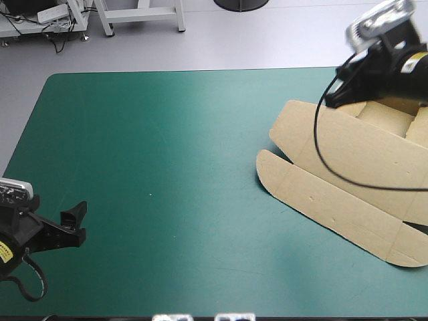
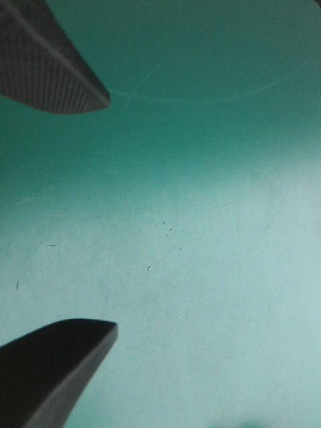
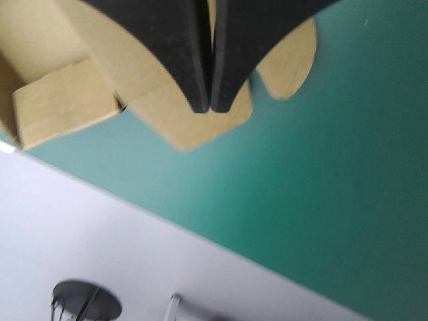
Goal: Fold the box
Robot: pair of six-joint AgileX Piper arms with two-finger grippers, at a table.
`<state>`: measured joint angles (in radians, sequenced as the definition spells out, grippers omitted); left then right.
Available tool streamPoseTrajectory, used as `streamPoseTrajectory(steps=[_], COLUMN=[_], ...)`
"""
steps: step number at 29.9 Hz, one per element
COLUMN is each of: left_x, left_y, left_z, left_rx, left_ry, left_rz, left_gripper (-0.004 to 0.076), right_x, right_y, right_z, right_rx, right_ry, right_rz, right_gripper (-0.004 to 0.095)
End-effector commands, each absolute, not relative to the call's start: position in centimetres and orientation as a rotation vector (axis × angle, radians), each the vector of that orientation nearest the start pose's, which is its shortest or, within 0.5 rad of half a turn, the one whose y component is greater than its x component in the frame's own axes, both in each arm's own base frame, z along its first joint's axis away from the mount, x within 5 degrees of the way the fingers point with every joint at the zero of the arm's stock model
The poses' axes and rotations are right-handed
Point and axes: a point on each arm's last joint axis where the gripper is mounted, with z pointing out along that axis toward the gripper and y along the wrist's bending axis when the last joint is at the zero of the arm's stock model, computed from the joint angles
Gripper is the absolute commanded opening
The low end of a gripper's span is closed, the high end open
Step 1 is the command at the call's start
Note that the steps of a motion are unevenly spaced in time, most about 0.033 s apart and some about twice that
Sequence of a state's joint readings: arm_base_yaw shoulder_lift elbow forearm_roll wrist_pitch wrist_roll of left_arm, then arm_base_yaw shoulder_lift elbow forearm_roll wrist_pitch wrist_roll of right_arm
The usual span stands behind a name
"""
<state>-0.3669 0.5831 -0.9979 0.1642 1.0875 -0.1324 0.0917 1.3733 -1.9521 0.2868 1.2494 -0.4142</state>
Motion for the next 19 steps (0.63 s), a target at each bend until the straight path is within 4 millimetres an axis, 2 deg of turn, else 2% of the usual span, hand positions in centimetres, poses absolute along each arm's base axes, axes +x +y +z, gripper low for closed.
streamPoseTrajectory(steps=[1,4,7,11,15,19], left_x=[7.2,7.1,7.2,7.6,8.2,8.5], left_y=[-1.3,-1.1,-0.8,-0.8,-1.1,-1.3], left_z=[41.0,40.8,40.4,38.7,36.1,33.7], left_rx=[0.247,0.246,0.248,0.261,0.285,0.307], left_ry=[2.078,2.101,2.119,2.180,2.263,2.335], left_rz=[-0.095,-0.059,-0.011,0.029,0.044,0.055], left_gripper=[0.0541,0.0480,0.0404,0.0190,-0.0006,-0.0006], right_x=[21.5,20.3,19.4,17.7,15.4,13.2], right_y=[6.3,6.7,6.3,5.2,4.6,4.0], right_z=[49.7,45.6,41.9,37.3,34.3,32.8], right_rx=[-0.678,-0.729,-0.733,-0.675,-0.649,-0.581], right_ry=[2.153,2.274,2.399,2.567,2.636,2.605], right_rz=[0.173,0.210,0.191,0.130,0.131,0.138], right_gripper=[-0.0018,-0.0018,-0.0018,-0.0018,-0.0018,-0.0018])
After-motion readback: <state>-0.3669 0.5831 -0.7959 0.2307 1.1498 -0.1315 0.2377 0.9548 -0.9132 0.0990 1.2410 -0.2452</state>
